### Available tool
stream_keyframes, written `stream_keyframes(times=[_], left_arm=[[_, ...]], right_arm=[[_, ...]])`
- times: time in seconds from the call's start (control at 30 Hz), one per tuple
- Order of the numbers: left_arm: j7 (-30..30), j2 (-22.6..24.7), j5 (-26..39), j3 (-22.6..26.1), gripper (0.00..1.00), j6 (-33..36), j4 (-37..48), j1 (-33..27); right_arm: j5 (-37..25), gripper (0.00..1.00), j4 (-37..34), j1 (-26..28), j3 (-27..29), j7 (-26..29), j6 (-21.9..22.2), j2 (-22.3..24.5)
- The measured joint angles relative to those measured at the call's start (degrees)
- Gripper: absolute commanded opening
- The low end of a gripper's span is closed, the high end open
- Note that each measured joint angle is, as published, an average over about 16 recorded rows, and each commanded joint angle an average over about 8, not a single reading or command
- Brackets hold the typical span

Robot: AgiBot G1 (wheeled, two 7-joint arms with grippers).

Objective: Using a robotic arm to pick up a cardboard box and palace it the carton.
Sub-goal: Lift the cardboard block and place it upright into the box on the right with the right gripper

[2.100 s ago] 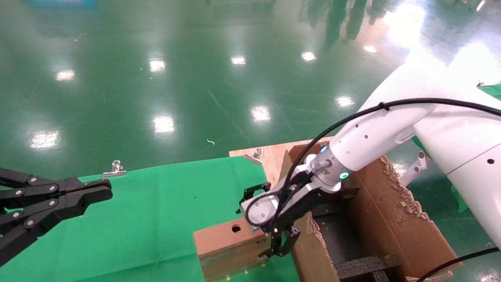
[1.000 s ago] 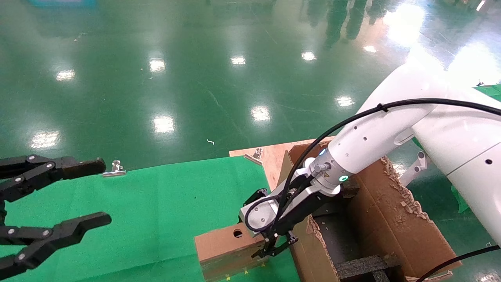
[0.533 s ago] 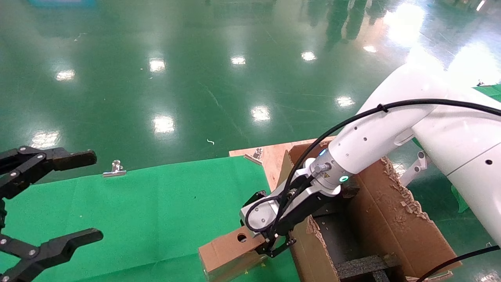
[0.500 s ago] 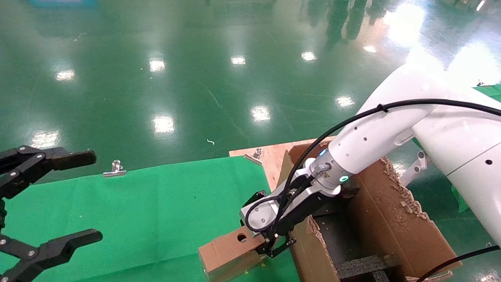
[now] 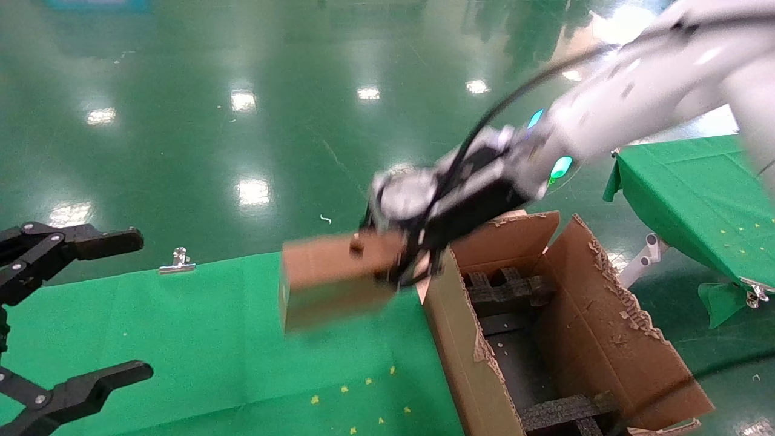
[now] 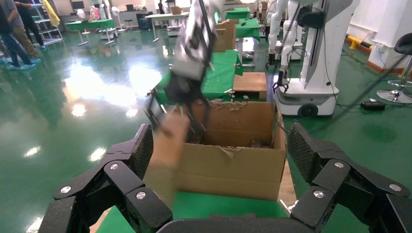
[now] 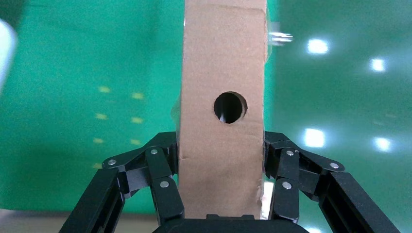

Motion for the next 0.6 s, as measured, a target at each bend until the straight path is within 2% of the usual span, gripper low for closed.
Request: stream_keyframes(times=[0.3,0.6], left_arm=[[0.0,0.0,0.0,0.0,1.00,0.0,0.0,0.0],[0.0,0.0,0.0,0.0,1.00,0.0,0.0,0.0]], right_arm=[[4.3,0.00,-8.6,9.3,-2.9,-2.9,-0.9,1.6],[7.2,0.00,-11.0,15.1,-10.9,-4.1,-1.3,9.0]])
